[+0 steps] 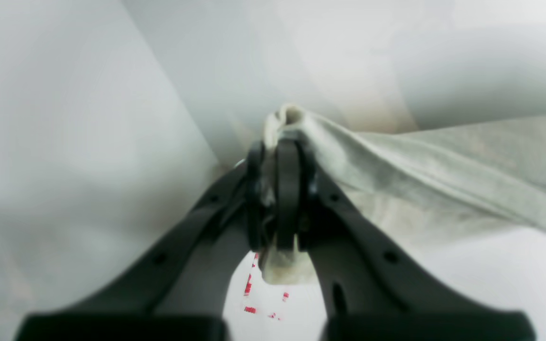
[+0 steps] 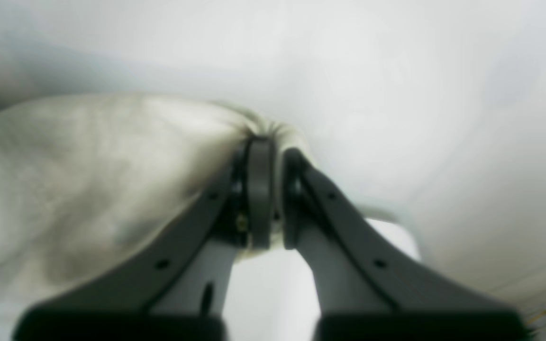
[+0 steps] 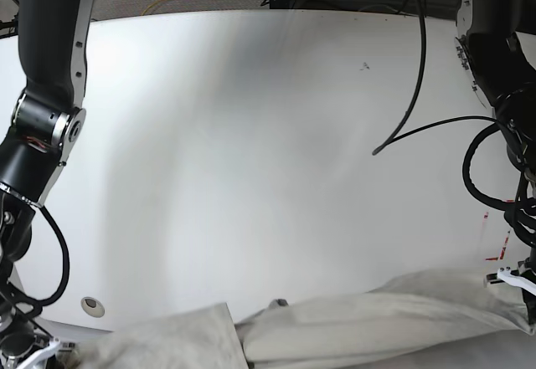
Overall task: Fold the T-shirt properly
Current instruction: 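Lift the shirt with both grippers and stretch it apart, laying it down, then release the left gripper and move it to another shirt edge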
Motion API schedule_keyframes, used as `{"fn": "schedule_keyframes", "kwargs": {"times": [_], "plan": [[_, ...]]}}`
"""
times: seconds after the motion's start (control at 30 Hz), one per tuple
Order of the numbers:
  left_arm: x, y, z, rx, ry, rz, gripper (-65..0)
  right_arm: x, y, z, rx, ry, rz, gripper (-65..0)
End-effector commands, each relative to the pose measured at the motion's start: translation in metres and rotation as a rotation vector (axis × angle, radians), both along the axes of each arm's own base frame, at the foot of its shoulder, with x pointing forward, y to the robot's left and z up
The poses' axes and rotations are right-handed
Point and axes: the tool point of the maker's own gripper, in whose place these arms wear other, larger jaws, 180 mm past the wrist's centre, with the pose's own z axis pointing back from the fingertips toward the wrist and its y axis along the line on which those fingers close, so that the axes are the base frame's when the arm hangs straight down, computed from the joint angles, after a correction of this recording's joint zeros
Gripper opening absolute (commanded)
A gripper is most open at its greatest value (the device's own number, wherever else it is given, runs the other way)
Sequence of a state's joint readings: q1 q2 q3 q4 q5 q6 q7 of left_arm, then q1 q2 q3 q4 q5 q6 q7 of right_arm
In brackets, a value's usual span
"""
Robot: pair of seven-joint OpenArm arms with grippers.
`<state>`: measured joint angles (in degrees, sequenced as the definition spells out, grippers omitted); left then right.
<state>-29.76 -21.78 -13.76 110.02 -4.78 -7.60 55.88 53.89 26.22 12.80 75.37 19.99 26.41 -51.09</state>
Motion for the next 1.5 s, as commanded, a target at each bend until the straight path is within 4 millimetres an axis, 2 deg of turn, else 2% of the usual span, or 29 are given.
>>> {"fn": "schedule_keyframes", "kwargs": {"times": [0.0, 0.1, 0.17, 0.27, 0.37, 0.5, 0.63, 0.97, 1.37, 1.43, 1.47], "plan": [[-0.003, 0.000, 0.002, 0.015, -0.014, -0.002, -64.0, -0.009, -0.011, 0.004, 0.016, -0.030, -0.014, -65.0], [-0.009, 0.001, -0.031, 0.017, 0.054, -0.005, -64.0, -0.023, -0.013, -0.048, 0.055, 0.048, -0.006, -65.0], [-0.014, 0.005, -0.046, 0.017, 0.074, 0.000, -64.0, -0.032, -0.014, -0.072, 0.080, 0.079, -0.002, -65.0], [-0.028, 0.009, -0.080, 0.020, 0.123, 0.000, -64.0, -0.056, -0.015, -0.131, 0.159, 0.174, 0.006, -65.0], [-0.042, 0.011, -0.113, 0.027, 0.182, -0.006, -64.0, -0.080, -0.014, -0.179, 0.216, 0.265, 0.008, -65.0], [-0.066, 0.020, -0.148, 0.026, 0.258, 0.012, -64.0, -0.109, -0.006, -0.226, 0.289, 0.360, 0.031, -65.0], [-0.083, 0.024, -0.172, 0.041, 0.329, 0.004, -64.0, -0.135, 0.002, -0.257, 0.354, 0.427, 0.051, -65.0], [-0.119, 0.038, -0.205, 0.093, 0.458, -0.016, -64.0, -0.186, 0.018, -0.303, 0.488, 0.537, 0.080, -65.0], [-0.162, 0.052, -0.238, 0.089, 0.583, 0.018, -63.2, -0.224, 0.028, -0.331, 0.580, 0.616, 0.085, -65.0], [-0.165, 0.052, -0.241, 0.087, 0.596, 0.018, -61.5, -0.229, 0.028, -0.334, 0.581, 0.628, 0.081, -65.0], [-0.167, 0.052, -0.243, 0.087, 0.602, 0.018, -58.3, -0.231, 0.028, -0.336, 0.581, 0.634, 0.079, -65.0]]}}
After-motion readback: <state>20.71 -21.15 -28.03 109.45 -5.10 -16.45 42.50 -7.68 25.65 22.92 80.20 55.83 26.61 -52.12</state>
